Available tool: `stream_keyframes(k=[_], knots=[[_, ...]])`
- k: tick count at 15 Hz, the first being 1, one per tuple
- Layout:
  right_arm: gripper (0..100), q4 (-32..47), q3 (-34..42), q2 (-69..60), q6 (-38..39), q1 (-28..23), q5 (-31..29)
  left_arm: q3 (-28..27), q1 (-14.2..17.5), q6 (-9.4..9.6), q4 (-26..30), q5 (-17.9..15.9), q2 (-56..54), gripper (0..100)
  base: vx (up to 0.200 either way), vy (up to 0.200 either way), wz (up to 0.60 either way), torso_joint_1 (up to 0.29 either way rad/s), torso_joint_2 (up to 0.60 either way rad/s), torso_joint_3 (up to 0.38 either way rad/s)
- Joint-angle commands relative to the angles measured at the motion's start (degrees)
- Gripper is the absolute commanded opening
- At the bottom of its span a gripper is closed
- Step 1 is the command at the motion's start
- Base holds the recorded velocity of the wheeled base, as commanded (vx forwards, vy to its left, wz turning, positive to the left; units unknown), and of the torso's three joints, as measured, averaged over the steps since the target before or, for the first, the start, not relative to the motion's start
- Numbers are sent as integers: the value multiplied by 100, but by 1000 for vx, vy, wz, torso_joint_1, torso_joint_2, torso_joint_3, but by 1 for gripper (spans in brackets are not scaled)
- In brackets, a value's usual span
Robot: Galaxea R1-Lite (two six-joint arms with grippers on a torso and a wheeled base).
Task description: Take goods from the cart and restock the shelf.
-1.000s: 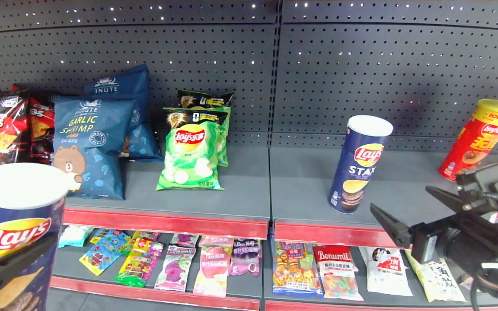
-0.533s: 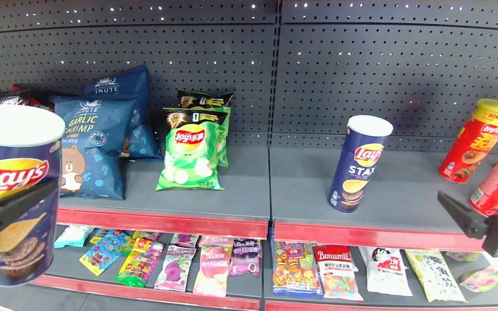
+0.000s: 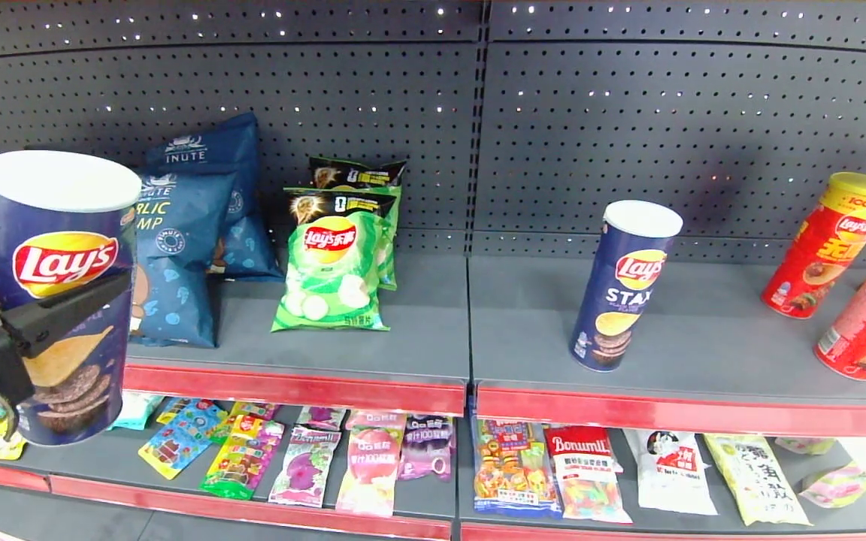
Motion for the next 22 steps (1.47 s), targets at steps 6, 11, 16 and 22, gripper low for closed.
stream_keyframes(k=[6,11,16,22], knots=[[100,51,139,-480,-30,-145,-4,-252,-344,-63,-10,-8,338,0,0,0,0,0,0,0],[100,51,236,-462,-39,-145,-13,-252,-344,-72,-10,-8,374,0,0,0,-600,0,1,4],[100,51,350,-480,5,-154,-39,-428,-502,-54,-19,-17,690,0,0,0,-120,4,1,0],[100,51,1449,-1297,5,-295,427,-701,-951,-538,-1970,-8,2377,0,0,0,0,0,0,0]])
